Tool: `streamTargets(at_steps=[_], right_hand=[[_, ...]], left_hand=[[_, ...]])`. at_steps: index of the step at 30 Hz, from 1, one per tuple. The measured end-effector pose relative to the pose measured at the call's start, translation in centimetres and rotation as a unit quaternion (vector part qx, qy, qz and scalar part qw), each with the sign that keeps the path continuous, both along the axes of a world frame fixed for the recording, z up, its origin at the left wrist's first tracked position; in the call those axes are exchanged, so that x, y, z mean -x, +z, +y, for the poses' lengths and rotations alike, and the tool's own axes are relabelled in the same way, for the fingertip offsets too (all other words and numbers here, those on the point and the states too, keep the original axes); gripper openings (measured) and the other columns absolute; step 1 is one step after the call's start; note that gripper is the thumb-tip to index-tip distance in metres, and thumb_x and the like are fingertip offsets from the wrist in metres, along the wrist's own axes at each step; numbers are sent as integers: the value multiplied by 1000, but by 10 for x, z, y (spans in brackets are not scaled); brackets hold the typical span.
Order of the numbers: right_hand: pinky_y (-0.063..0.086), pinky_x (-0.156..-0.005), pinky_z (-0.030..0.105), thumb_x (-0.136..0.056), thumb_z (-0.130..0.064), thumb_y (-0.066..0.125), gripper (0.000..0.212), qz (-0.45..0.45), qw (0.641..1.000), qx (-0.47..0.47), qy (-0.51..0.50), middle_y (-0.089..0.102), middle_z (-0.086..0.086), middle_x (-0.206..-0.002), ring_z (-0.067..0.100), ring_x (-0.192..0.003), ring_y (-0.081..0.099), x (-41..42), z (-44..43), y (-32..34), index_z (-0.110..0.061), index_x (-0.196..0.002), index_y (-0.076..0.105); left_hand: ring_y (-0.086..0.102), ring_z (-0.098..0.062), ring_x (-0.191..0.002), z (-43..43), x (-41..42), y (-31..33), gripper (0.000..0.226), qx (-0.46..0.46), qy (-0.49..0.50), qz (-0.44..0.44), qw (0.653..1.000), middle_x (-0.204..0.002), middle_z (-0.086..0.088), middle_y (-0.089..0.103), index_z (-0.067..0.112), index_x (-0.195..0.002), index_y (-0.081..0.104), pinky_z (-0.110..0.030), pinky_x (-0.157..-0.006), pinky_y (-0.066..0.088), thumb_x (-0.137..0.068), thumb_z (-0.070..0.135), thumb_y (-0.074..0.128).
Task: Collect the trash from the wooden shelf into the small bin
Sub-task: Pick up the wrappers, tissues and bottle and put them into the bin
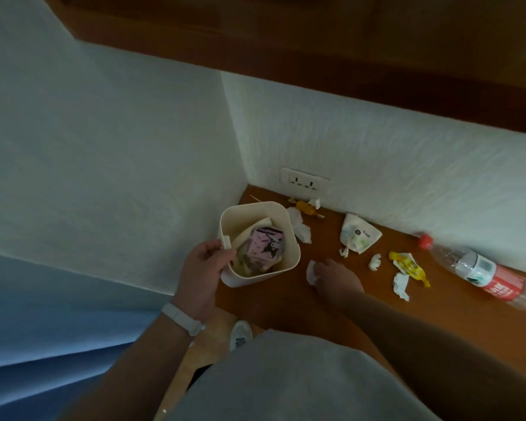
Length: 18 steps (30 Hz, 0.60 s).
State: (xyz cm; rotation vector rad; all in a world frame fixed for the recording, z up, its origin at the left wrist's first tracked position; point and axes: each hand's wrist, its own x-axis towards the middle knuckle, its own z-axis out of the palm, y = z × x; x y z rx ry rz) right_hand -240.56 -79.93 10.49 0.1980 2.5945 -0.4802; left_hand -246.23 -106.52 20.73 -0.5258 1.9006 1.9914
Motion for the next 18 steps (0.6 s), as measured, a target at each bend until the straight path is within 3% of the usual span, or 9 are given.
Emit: streamTargets(at_steps=[3, 7, 12, 18], right_hand=[[51, -74, 31, -94, -21, 51, 12, 1, 997, 43, -62, 58, -6, -96, 10, -82, 54, -4, 7, 8, -32, -93, 57], [46, -62, 24, -93, -24, 53, 15, 131, 976, 73, -158, 55, -15, -88, 2, -75, 52, -7, 13, 32, -37, -85, 53], [32, -53, 18, -91, -29, 51, 10, 288, 926, 80, -232, 52, -14, -83, -4, -67, 47, -4, 13, 83, -29, -93, 61], [43, -64, 24, -91, -29, 56, 24, 297, 930, 128, -177, 60, -3, -100, 13, -86, 55, -18, 13, 119, -19, -110, 65]], left_hand=[[70, -37, -103, 5, 1, -1, 24, -5, -8, -1, 1000, -108, -24, 73, 5, -107, 68, -50, -90, 57, -84, 9, 71], [67, -41, -107, 14, 7, -4, 28, -13, -40, -4, 999, -112, -28, 70, 5, -108, 67, -55, -95, 53, -82, 14, 71], [67, -39, -109, 35, 22, -12, 29, 1, -109, -7, 994, -115, -25, 70, 3, -116, 65, -56, -96, 53, -87, 9, 68], [74, -27, -96, 76, 29, -9, 36, -7, -185, -6, 983, -102, -9, 78, 14, -107, 69, -33, -69, 58, -73, 22, 75]])
